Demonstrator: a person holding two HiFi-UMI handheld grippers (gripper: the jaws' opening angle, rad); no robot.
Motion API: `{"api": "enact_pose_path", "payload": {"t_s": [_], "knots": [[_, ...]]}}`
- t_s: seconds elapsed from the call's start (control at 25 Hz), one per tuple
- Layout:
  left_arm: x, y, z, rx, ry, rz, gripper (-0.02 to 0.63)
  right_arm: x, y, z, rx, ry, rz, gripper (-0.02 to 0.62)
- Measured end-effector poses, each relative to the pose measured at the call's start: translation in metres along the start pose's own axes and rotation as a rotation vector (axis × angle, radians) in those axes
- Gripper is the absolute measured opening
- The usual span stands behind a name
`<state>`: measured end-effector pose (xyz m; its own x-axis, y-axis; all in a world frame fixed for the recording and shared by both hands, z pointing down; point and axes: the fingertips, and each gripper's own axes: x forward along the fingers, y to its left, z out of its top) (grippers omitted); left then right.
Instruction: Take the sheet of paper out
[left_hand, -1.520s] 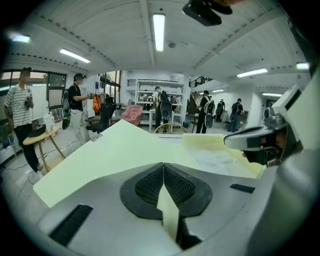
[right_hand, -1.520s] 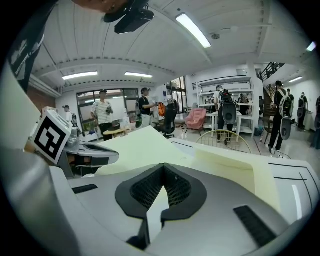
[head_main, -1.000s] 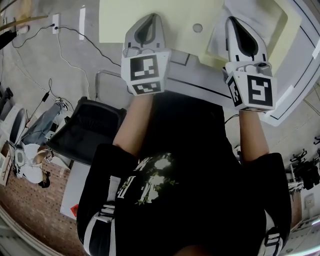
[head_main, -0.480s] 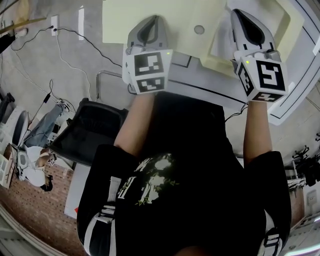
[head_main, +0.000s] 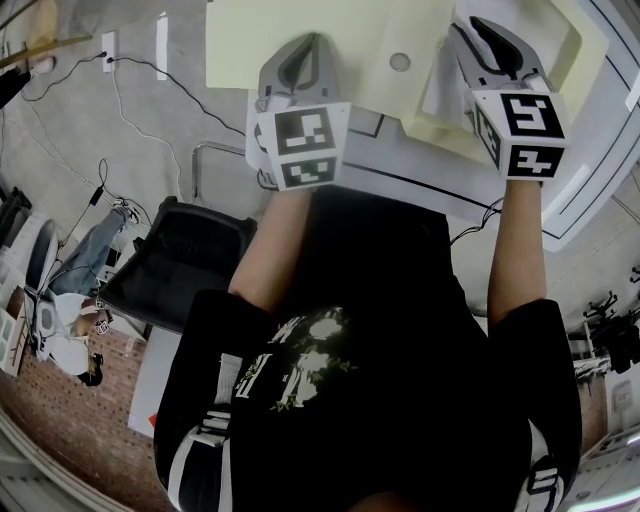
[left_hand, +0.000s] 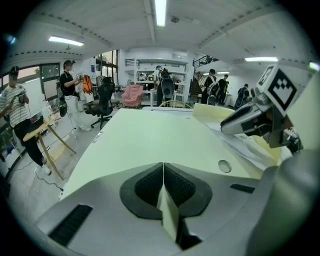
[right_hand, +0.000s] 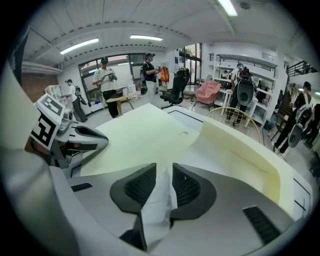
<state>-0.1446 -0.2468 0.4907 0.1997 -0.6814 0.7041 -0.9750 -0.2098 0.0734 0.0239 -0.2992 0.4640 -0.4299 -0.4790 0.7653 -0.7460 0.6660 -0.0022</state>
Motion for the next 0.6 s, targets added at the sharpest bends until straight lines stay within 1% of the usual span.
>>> {"api": "enact_pose_path", "payload": {"t_s": [0.12,0.28,0.44,0.6], "knots": [[0.0,0.0,0.0,0.012,-0.002,0.009,0.003,0.003,-0.003,-0.003,-0.004,0.018,-0.027,0.079],[0.0,0.0,0.0,0.018,-0.004,0.011,0.003,0.009,-0.007,-0.012,-0.012,0.07,-0.047,0.058],[0.0,-0.001,0.001,0.025,-0.008,0.013,0.003,0.015,-0.004,-0.019,-0.031,0.118,-0.034,0.036],[-0.001,-0.001,0.001,0.026,-0.011,0.01,0.003,0.015,-0.001,-0.017,-0.033,0.118,-0.031,0.012]]}}
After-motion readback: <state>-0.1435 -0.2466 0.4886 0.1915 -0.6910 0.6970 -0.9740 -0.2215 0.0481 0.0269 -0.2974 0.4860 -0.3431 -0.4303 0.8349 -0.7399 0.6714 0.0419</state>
